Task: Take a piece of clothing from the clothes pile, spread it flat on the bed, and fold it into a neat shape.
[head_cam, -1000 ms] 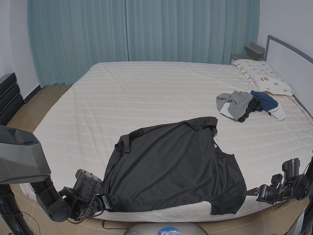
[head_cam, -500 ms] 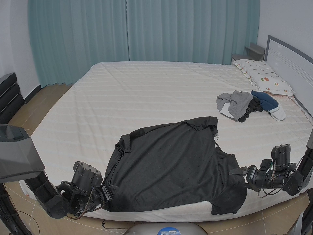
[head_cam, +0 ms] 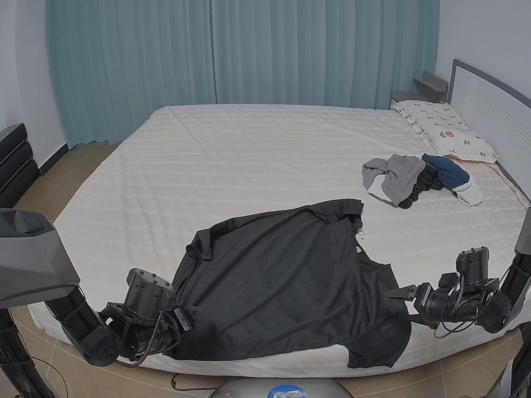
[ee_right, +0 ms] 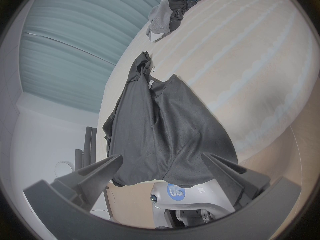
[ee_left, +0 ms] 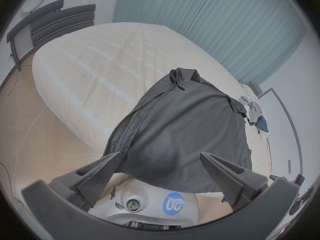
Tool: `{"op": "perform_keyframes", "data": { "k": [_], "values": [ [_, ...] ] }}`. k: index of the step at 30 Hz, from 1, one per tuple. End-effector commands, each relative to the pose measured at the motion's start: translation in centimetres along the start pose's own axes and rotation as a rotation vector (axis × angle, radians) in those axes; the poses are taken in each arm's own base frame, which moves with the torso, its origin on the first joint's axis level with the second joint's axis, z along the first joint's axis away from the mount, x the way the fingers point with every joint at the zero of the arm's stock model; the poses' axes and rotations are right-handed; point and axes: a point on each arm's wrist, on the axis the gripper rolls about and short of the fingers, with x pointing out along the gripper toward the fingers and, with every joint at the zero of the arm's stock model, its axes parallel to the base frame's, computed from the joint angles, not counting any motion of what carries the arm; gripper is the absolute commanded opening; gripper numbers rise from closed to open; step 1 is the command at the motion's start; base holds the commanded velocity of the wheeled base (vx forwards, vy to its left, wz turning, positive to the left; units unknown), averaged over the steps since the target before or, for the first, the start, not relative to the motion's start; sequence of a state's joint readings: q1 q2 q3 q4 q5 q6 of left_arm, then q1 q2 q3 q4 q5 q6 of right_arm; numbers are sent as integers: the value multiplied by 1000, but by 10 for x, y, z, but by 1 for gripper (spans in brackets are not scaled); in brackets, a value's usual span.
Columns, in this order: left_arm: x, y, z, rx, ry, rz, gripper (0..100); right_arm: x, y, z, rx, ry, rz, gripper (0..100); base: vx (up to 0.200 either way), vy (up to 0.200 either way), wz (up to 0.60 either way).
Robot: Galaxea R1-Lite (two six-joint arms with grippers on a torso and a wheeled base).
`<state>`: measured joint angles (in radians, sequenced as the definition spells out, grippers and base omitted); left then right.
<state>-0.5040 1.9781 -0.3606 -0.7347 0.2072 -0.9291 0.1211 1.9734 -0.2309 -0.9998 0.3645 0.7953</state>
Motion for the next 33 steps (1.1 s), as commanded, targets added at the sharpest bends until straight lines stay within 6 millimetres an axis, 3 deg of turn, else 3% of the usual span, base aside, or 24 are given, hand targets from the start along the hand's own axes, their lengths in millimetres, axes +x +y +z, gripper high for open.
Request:
{"op": "perform_keyframes", "data": {
  "k": [1, 11, 21, 23, 30, 33],
  "values": [
    [1, 0, 0, -2, 0, 3, 100, 2, 1, -2, 7, 11, -1, 100, 0, 0, 0],
    [4, -2, 18, -51, -49, -10, 100, 2, 1, -5, 17, 22, -3, 100, 180, 0, 0],
    [16, -25, 51, -100, -134, -82, 100, 4, -4, -8, 36, 38, -19, 100, 0, 0, 0],
    [23, -32, 57, -99, -151, -95, 100, 6, -4, -7, 51, 35, -17, 100, 0, 0, 0],
    [87, -47, 77, 14, -178, -66, 100, 14, -9, -8, 81, 14, 1, 100, 0, 0, 0],
    [101, -55, 82, 25, -194, -81, 100, 15, -11, -9, 74, 2, 15, 100, 0, 0, 0]
  ]
}}
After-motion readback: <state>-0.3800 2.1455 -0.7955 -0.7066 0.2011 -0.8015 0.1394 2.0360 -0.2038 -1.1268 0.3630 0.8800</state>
